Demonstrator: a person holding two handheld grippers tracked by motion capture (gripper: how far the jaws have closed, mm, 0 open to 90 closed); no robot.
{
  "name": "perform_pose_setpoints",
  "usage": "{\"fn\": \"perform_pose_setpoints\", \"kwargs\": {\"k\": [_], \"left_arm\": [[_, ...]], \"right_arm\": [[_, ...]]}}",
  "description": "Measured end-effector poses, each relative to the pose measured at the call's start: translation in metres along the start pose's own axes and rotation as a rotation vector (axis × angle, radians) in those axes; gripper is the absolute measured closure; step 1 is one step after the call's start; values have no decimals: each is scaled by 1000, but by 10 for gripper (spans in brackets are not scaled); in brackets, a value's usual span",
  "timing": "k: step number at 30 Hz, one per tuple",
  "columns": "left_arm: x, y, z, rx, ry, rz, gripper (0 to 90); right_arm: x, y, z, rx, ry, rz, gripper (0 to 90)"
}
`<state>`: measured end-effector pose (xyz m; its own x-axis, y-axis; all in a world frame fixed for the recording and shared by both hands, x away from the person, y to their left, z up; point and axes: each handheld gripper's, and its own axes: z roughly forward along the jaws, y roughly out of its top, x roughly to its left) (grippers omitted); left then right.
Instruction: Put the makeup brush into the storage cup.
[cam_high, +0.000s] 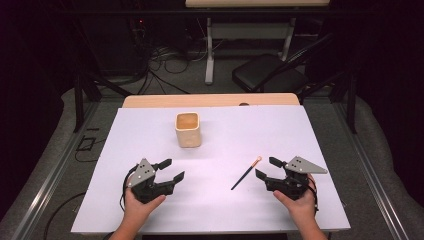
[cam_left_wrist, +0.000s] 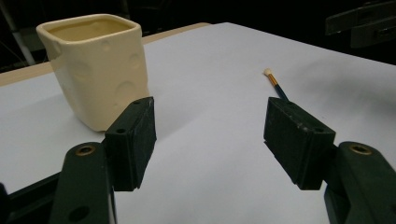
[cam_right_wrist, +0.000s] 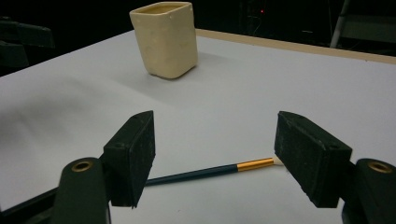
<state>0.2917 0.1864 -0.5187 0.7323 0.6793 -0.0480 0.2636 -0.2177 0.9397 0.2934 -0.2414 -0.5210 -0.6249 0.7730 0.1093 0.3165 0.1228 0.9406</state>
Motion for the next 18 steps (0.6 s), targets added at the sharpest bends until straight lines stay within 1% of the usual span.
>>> {"fn": "perform_pose_setpoints", "kwargs": {"k": [4, 10, 18], "left_arm": [[0, 0, 0, 2, 0, 1, 343], [0, 0, 0, -1, 1, 1, 342], [0, 0, -2, 0, -1, -1, 343]], "right_arm": [[-1, 0, 0, 4, -1, 6, 287], [0, 0, 2, 11, -7, -1, 287], [-1, 0, 3, 16, -16, 8, 287]]}}
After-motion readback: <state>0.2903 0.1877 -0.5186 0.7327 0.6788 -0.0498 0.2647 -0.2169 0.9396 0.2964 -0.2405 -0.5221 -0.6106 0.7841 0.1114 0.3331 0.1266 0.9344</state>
